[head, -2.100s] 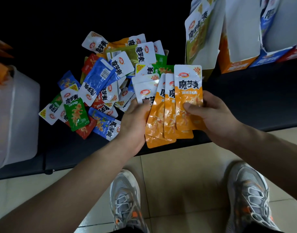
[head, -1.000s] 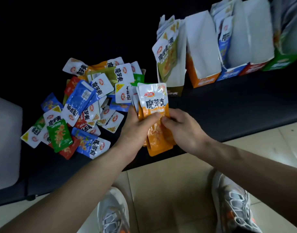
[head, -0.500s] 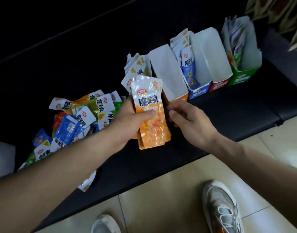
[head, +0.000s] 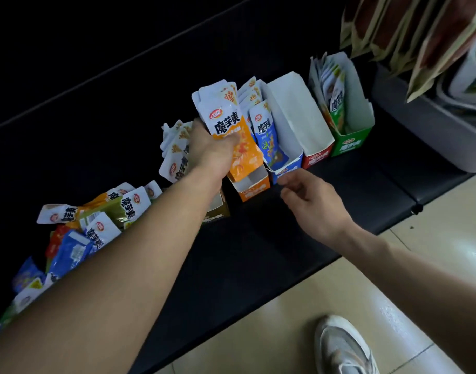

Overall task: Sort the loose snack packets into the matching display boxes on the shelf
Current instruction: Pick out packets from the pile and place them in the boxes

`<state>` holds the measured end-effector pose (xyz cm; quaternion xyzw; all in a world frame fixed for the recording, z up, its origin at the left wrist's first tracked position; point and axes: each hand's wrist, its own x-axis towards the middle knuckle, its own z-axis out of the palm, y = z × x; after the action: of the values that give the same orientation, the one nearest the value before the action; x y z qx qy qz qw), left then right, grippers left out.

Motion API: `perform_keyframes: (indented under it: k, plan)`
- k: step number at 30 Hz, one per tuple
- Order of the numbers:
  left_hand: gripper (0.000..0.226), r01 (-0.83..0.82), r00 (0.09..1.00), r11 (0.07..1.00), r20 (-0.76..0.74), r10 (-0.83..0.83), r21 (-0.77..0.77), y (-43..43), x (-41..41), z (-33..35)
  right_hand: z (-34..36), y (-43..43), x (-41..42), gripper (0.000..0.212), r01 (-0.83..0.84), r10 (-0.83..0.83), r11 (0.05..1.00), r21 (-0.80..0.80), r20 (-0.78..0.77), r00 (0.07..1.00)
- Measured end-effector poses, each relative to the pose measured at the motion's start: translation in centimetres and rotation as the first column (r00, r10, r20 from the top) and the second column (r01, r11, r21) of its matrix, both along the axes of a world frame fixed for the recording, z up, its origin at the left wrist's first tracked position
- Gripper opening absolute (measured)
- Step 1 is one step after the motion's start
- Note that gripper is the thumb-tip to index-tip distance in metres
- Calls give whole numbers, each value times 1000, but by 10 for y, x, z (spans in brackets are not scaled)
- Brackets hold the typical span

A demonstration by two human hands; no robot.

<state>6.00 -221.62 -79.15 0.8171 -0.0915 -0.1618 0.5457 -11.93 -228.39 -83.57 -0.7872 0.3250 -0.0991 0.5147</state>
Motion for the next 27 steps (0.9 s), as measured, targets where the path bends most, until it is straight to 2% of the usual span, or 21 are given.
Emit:
perform_keyframes:
  k: [4,7,13,16,23,27]
  plan:
    - [41,7,999,998,53,-10,59,-7,-1,-2,-2,3,1,19,-29,29,1000,10,-8,1000]
    - [47,-13,997,996,74,6,93,-12,-6,-1,0,7,4,19,-48,48,999,20,-2,999]
    - [62,27,993,994,111,-38,104,-17,-17,-2,-3,11,6,19,-58,58,998,26,-20,998]
    - [60,35,988,994,145,-51,106,-16,-14,-3,-6,10,5,19,-85,86,996,30,-48,995]
    - [62,-41,945,996,328,12,82,-10,-7,0,-11,8,3,19,-101,107,993,66,-91,990]
    - [61,-53,944,995,328,22,87,-14,-9,1,-8,10,3,23,-145,147,989,27,-95,985]
